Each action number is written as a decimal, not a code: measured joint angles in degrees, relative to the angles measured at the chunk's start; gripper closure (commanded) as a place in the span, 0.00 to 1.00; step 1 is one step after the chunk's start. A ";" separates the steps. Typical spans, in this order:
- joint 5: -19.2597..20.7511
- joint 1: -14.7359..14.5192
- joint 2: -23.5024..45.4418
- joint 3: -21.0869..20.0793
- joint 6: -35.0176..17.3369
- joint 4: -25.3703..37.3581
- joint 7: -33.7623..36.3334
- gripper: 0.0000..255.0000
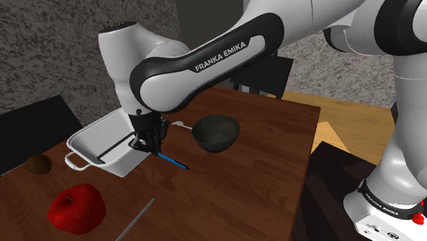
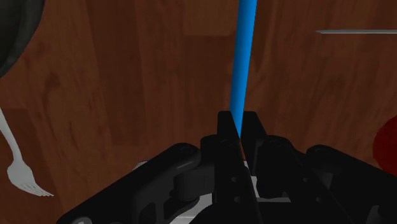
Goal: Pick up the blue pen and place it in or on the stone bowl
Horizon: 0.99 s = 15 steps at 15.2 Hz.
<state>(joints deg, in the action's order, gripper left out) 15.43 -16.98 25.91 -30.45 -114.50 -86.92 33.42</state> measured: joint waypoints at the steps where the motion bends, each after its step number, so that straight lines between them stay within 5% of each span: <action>1: -0.14 -0.02 -0.22 -0.09 0.63 0.43 -0.07 1.00; 15: -2.03 0.86 -2.96 -0.69 8.90 6.44 -2.40 1.00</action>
<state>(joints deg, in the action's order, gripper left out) 13.40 -16.12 22.96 -31.14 -105.60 -80.47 31.03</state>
